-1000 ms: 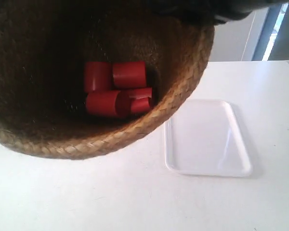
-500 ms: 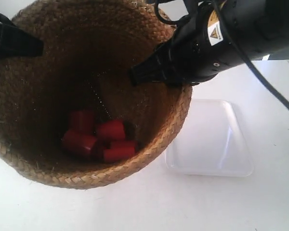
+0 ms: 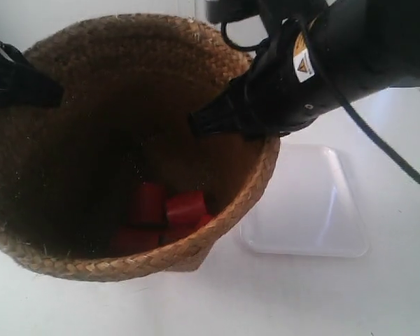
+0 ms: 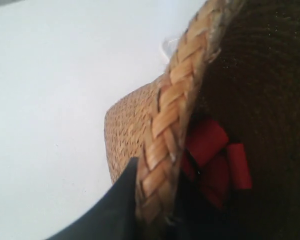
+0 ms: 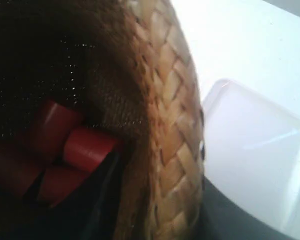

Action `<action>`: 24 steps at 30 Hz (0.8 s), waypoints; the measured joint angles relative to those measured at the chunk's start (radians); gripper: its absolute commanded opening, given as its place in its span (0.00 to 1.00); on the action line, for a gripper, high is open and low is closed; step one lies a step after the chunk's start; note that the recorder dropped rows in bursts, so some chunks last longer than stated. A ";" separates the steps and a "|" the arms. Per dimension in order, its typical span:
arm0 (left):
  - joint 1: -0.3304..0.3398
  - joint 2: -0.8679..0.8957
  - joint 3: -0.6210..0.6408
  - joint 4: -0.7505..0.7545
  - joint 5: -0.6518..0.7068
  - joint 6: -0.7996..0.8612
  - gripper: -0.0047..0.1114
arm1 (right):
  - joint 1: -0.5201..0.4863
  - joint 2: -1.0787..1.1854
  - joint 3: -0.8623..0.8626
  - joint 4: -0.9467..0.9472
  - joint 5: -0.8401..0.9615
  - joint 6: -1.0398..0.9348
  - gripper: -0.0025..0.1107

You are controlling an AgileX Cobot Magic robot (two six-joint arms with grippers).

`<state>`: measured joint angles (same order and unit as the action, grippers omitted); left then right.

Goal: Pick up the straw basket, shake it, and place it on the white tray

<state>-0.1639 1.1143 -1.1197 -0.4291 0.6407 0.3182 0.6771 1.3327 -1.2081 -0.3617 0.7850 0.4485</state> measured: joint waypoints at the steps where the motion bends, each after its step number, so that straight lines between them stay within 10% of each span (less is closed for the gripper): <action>1: 0.000 -0.002 0.002 0.002 0.002 -0.005 0.04 | 0.000 0.000 0.002 0.004 -0.012 0.002 0.02; 17: 0.000 -0.061 -0.134 -0.115 -0.071 0.059 0.04 | 0.003 -0.103 -0.113 0.113 -0.120 -0.083 0.02; 24: -0.011 0.001 0.015 -0.178 -0.134 0.089 0.04 | -0.028 -0.001 0.013 0.209 -0.090 -0.076 0.02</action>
<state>-0.1747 1.1152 -1.1049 -0.6074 0.5065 0.4076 0.6490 1.3314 -1.1950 -0.1525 0.6947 0.3725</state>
